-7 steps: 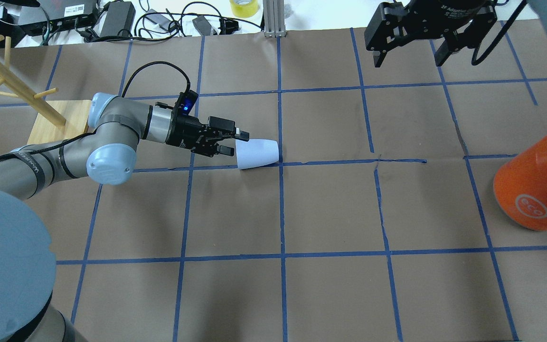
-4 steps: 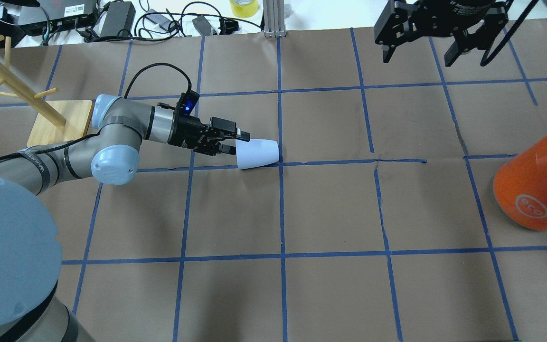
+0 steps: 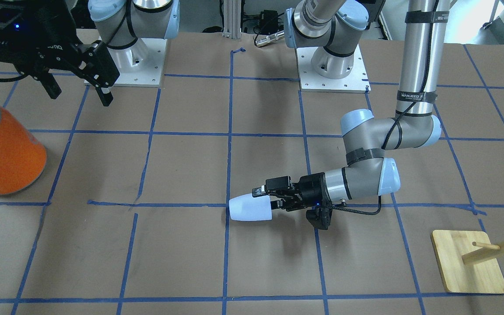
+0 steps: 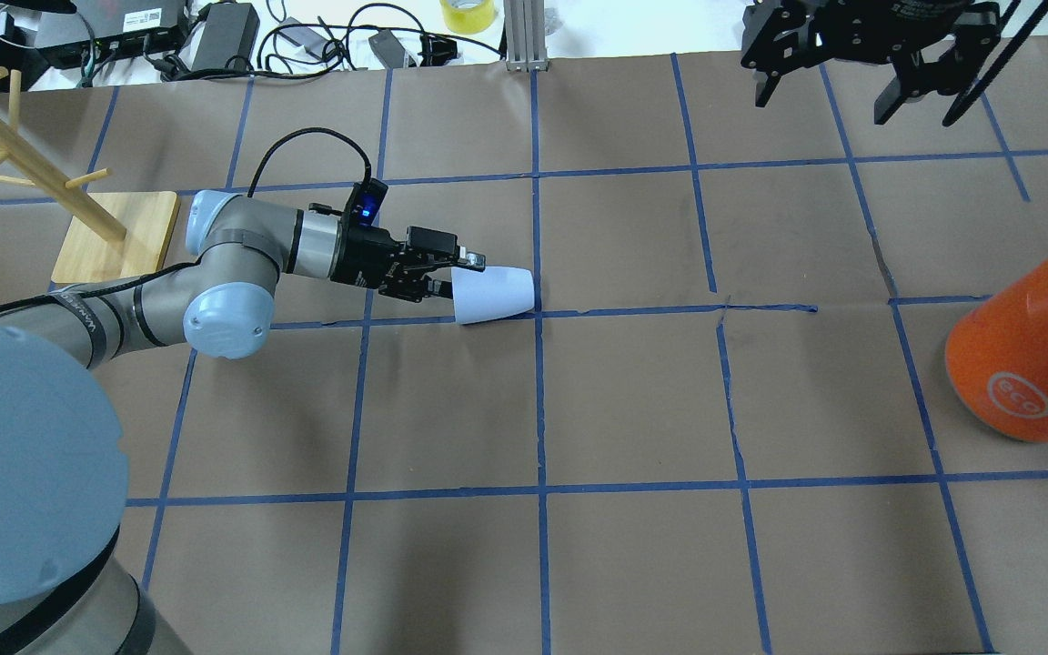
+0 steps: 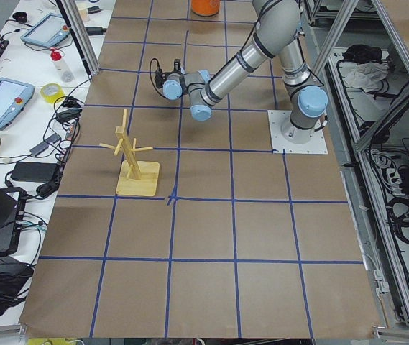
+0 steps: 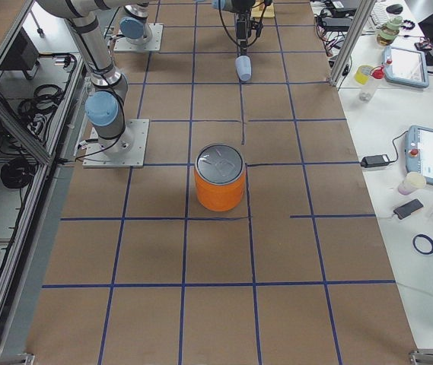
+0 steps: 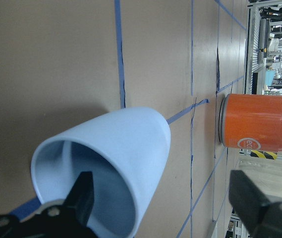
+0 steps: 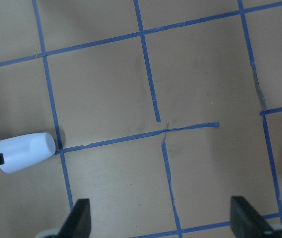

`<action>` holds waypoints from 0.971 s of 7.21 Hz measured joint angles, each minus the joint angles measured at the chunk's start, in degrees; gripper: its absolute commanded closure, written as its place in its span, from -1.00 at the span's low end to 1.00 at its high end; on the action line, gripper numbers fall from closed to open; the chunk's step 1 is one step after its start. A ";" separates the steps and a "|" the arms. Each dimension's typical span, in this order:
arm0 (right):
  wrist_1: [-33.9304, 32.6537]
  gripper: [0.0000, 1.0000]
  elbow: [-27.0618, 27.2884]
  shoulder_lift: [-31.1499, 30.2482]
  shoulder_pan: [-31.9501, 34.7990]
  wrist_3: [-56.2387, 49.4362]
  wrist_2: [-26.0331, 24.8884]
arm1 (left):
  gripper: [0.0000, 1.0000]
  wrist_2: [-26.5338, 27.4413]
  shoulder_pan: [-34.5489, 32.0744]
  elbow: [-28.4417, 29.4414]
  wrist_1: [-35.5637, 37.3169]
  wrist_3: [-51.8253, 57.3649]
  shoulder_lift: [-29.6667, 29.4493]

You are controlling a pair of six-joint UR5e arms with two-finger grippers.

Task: Flip cup
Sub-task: 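Close the left gripper on the cup's rim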

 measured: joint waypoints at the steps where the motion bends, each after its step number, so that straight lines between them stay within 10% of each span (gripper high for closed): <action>1: 0.26 -1.00 0.00 0.06 -0.06 0.35 0.00 | -0.04 -0.05 -0.01 0.15 0.00 -0.03 -0.20; 4: 0.43 -1.00 0.01 0.24 -0.06 0.35 0.55 | 0.84 -2.76 -0.02 0.19 -0.13 -0.38 -0.79; 7: 0.44 -1.00 0.01 0.21 -0.07 0.29 0.67 | 1.00 -4.79 -0.02 0.26 -0.15 -2.79 0.13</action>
